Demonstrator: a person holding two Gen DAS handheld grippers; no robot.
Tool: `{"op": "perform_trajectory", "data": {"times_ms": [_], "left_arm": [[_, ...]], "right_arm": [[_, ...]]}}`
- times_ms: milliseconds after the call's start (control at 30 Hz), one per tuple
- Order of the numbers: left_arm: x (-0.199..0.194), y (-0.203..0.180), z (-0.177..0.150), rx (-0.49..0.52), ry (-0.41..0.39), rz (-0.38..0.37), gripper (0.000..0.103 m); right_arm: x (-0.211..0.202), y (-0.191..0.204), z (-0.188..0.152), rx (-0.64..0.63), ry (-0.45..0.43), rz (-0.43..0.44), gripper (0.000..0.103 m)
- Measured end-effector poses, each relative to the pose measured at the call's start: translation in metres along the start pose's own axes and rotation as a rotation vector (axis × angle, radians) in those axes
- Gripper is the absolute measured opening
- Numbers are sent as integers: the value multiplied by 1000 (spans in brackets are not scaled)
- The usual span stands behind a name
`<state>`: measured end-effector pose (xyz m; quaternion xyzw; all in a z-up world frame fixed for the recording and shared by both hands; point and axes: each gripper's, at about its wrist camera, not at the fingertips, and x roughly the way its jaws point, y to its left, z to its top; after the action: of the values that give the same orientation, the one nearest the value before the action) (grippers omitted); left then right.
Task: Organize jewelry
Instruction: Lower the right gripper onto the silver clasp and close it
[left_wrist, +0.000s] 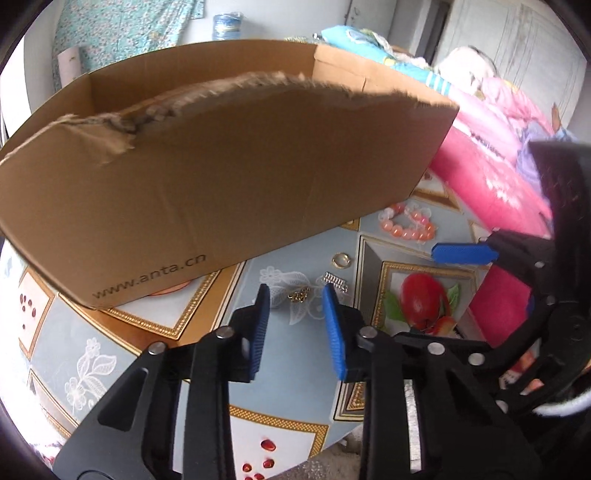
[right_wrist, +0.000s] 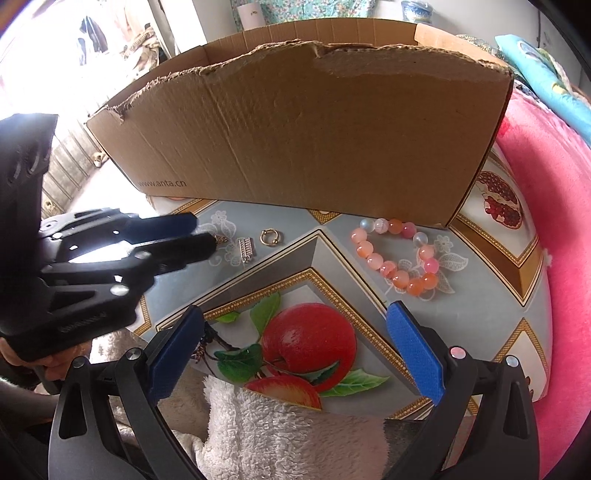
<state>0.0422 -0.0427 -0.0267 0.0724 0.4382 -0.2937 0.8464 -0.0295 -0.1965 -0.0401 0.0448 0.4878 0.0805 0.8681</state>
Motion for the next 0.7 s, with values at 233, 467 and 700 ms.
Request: {"op": "perform_trajectory", "data": {"times_ms": [233,467,700], "left_arm": [[6,-8,5,65,5,76,10],[5,3,4,13,-5,51,4],[-15,31,-5,-98,-39,33,2]], "right_arm": [[-10,-9,-11,-8,-11,-2,96],[-17,-15,-18,-13,-21,-14,80],[-27,-21,-12,2,-37,57,47]]}}
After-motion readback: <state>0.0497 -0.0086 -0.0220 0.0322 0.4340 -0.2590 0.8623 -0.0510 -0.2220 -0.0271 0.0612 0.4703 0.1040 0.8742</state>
